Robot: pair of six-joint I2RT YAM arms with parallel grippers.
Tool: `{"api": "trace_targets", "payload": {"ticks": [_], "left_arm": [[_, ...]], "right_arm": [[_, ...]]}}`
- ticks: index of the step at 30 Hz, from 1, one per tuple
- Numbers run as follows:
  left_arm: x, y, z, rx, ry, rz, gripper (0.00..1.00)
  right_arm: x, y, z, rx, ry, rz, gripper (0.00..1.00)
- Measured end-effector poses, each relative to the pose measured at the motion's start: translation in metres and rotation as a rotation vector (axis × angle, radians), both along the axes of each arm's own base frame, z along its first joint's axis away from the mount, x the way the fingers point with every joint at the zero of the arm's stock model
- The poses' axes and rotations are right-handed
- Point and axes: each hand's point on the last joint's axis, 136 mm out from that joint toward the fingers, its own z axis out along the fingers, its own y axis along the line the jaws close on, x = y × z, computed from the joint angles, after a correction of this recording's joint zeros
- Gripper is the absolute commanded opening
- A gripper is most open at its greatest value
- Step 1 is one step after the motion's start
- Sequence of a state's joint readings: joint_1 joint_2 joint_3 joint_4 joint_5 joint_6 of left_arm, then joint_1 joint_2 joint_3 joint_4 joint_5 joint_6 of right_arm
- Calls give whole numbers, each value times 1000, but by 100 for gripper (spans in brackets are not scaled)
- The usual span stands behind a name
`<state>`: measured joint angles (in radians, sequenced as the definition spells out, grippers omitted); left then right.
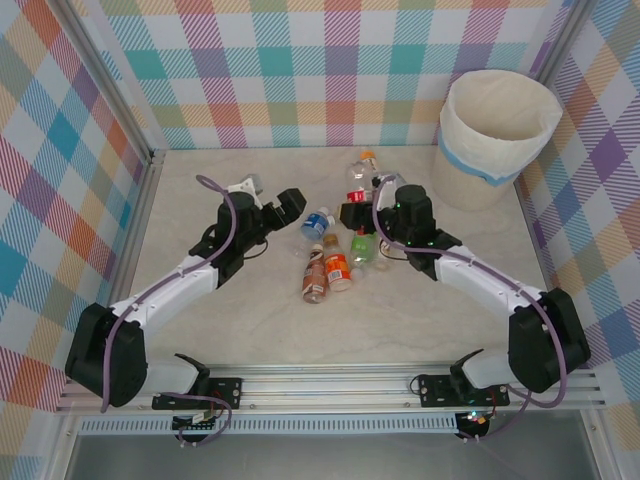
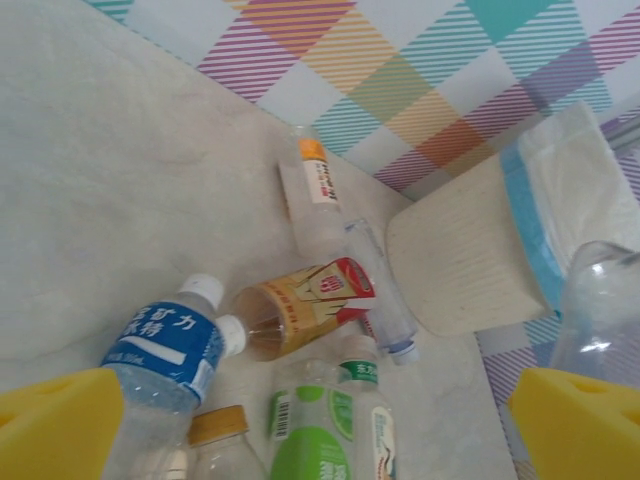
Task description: Put the plastic bottles in the bin
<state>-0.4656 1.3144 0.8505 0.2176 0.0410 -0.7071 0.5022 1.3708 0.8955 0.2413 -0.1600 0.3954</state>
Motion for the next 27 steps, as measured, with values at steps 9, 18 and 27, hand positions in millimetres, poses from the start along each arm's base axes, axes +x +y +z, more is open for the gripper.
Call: {"api": "trace_targets", "payload": {"ticks": [9,18,27], "left_arm": [[-11,24,-14,58,17,66,100],[-21,39,-20,70,22,101,100],[-29,53,-28,77,25,132,100]], "right_arm": [[35,-56,23,17,-31,-156,57],[86,-94,130,42,-257,-257,57],[140,-169,161,-70,-322,-420,57]]}}
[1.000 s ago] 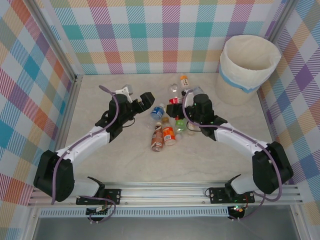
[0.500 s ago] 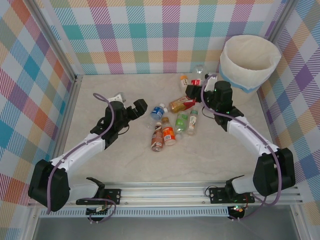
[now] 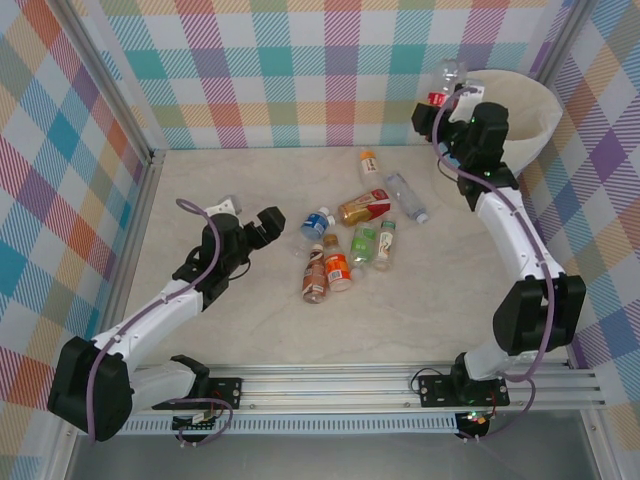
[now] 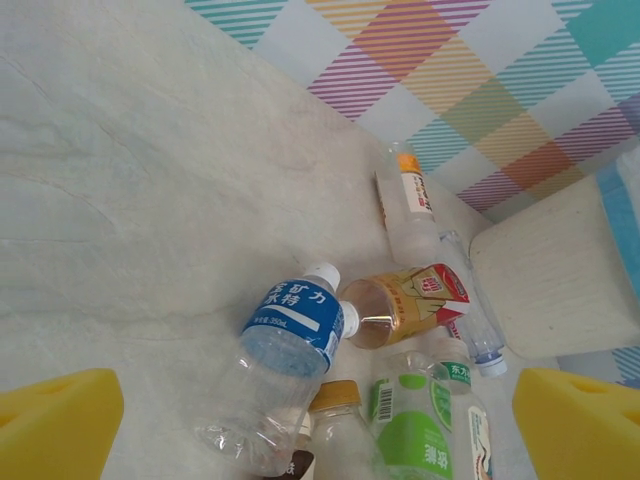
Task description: Put the plastic bottles in the bin
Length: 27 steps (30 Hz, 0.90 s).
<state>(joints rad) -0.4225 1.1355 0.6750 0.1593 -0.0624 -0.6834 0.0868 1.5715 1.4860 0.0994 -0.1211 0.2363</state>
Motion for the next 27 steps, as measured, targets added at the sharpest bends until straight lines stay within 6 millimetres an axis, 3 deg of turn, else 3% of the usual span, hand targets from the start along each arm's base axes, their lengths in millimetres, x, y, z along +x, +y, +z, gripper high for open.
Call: {"api": "trace_targets", "payload": {"ticks": [8,18,21,23,27], "left_arm": [[-2,3,-10,-2,19,11,100],[-6,12,0,-18,-5,53,100],[-8,15,-3,-14,-4,60,100],[-9,16,-6,-13,3,65,100],[-9,18,-9,-22,11,78,100]], "right_arm": [[40,-93,11,-123,22,-309,58],[61,-189,-10,-347,115,-607,61],[68,-209,-15,-431,139,-665,69],[70,-217,-22,-481,161,-687,85],[69,-225,-30,-518,193,-728,93]]}}
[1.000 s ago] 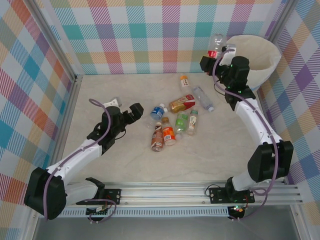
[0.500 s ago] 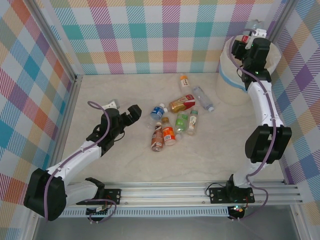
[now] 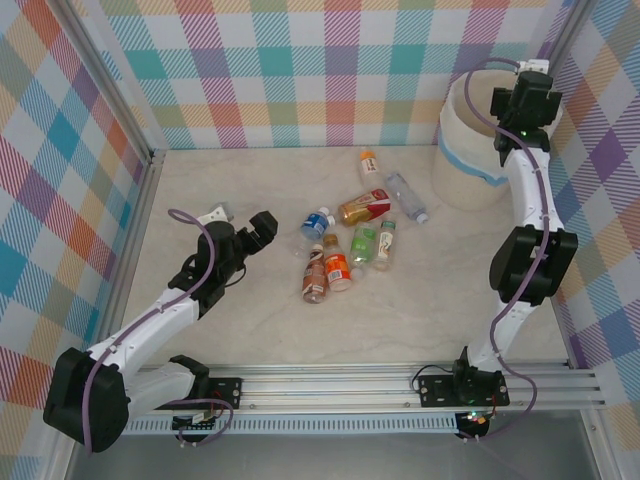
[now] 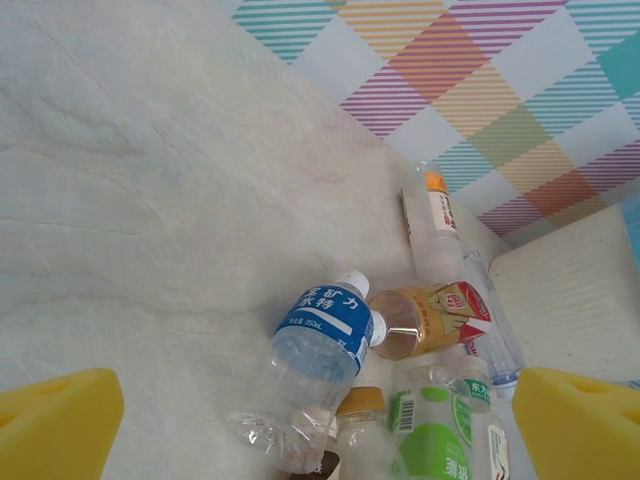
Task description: Put the plastic bottles in the bin
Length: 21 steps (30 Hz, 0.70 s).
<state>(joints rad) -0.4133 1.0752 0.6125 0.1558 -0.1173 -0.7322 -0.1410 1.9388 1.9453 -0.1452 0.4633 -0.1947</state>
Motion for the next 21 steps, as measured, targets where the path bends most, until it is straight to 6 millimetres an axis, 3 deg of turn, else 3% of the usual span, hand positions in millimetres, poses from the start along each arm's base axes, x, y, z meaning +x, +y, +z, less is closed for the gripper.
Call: {"api": "trace_targets", "payload": {"ticks": [9,21], "left_arm": [[-1,2,-2,-7,12,13,100],[0,-2,-8,-12,26,-9,100]], "right_arm": [[-14,0,-4,34,-7,-28,99],[-78,67,33,164,-121,293,100]]}}
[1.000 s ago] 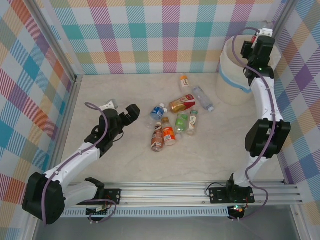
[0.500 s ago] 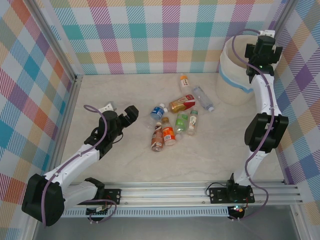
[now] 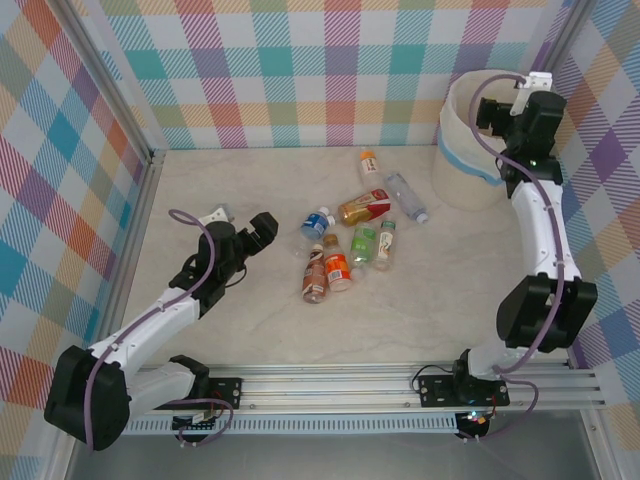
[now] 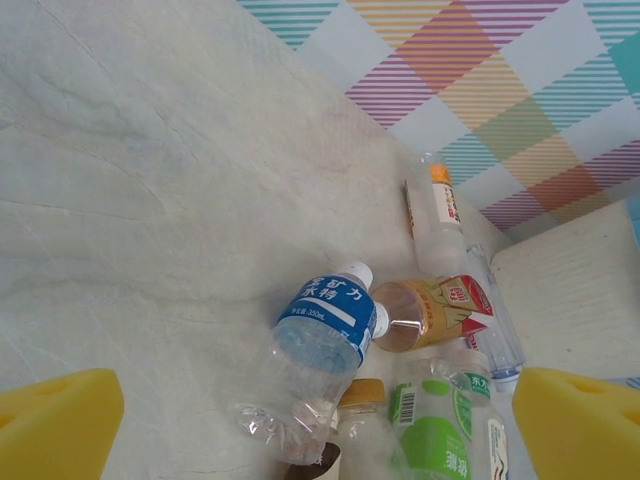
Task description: Put the plastic bottles in the bin
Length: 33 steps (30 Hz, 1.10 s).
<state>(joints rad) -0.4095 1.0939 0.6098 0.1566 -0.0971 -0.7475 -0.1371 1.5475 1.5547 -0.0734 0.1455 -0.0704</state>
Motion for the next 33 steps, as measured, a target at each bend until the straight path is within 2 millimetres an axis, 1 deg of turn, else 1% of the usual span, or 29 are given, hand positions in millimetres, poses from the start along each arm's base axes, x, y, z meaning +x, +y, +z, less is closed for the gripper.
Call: {"api": "trace_targets", "payload": {"ticks": [3,7,9,11,14,17,22,24,28,30,33], "left_arm": [[2,-1,-8,4,20,2,100],[3,-1,-17,2,48,9,100],[4,-1,-21,6,58,10,100],[5,-2,-25,9,71,11,100],[6,-2,-32,16,90,9,100],[8,-4,-38,20,109,4,100],[11,-9,-41,12,125,-16,100],[11,-10,-40,9,125,-16,100],[11,-10,-40,7,128,-20,100],[11,-10,-41,5,130,-19,100],[10,-10,-42,7,137,-18,100]], "right_arm": [[-19,20,-11,76,-3,90,100],[-39,53,-35,188,40,218,100],[-49,74,-44,217,62,283,100],[-62,104,-54,225,88,367,100],[-79,143,-66,214,119,489,100],[-88,173,-83,191,163,595,100],[-89,211,-116,177,259,722,100],[-87,222,-133,175,304,743,100],[-79,233,-179,158,434,739,100],[-71,232,-199,142,491,705,100],[-54,220,-220,105,560,609,100]]}}
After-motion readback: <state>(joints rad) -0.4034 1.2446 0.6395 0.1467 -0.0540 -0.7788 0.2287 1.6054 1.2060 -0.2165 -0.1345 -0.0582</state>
